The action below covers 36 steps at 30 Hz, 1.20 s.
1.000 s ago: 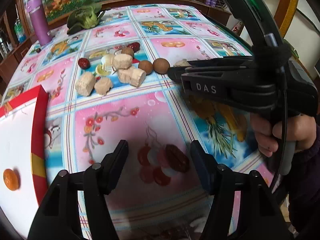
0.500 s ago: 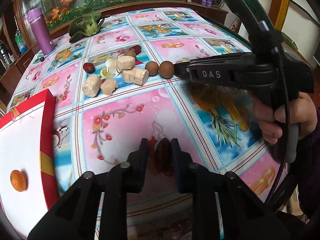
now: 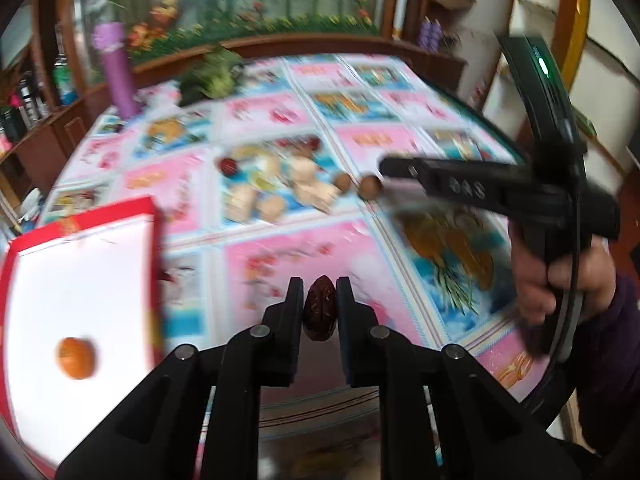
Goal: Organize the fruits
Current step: 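Grasp a red date with the left tool while the right tool grasps a beige cube, then lower the date and the beige cube into the tray and open both tools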
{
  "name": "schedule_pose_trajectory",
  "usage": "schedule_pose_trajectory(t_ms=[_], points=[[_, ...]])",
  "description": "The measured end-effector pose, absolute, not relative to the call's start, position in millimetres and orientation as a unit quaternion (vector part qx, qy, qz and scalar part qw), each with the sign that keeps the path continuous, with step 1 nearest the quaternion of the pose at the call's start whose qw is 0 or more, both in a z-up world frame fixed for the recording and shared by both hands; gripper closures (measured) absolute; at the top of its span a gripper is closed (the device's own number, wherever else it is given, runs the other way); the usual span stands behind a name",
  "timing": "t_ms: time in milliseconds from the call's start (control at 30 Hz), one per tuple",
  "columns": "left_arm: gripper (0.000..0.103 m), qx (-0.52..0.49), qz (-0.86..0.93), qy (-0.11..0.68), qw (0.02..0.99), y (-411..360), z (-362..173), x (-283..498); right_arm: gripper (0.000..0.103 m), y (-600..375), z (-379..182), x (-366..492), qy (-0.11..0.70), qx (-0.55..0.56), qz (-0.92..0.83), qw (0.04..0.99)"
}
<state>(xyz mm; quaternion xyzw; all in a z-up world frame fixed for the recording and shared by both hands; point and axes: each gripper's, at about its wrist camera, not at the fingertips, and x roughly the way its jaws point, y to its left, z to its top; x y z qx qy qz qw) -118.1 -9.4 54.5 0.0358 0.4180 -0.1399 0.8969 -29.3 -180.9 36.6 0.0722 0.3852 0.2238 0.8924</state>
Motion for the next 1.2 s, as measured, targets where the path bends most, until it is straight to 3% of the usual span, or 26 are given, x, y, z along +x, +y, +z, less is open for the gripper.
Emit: schedule_pose_trajectory(t_ms=[300, 600, 900, 1200], points=[[0.085, -0.015, -0.024, 0.352, 0.936, 106, 98, -150, 0.087, -62, 68, -50, 0.387, 0.079, 0.353, 0.848], [0.085, -0.058, 0.112, 0.35, 0.928, 211, 79, -175, 0.087, 85, 65, -77, 0.421, -0.024, 0.415, 0.806], [0.085, -0.072, 0.176, 0.379, 0.906, 257, 54, -183, 0.087, 160, 45, -84, 0.438, -0.128, 0.395, 0.798], [0.085, -0.055, 0.19, 0.406, 0.892, 264, 34, -178, 0.087, 166, 23, -86, 0.454, -0.161, 0.359, 0.8]])
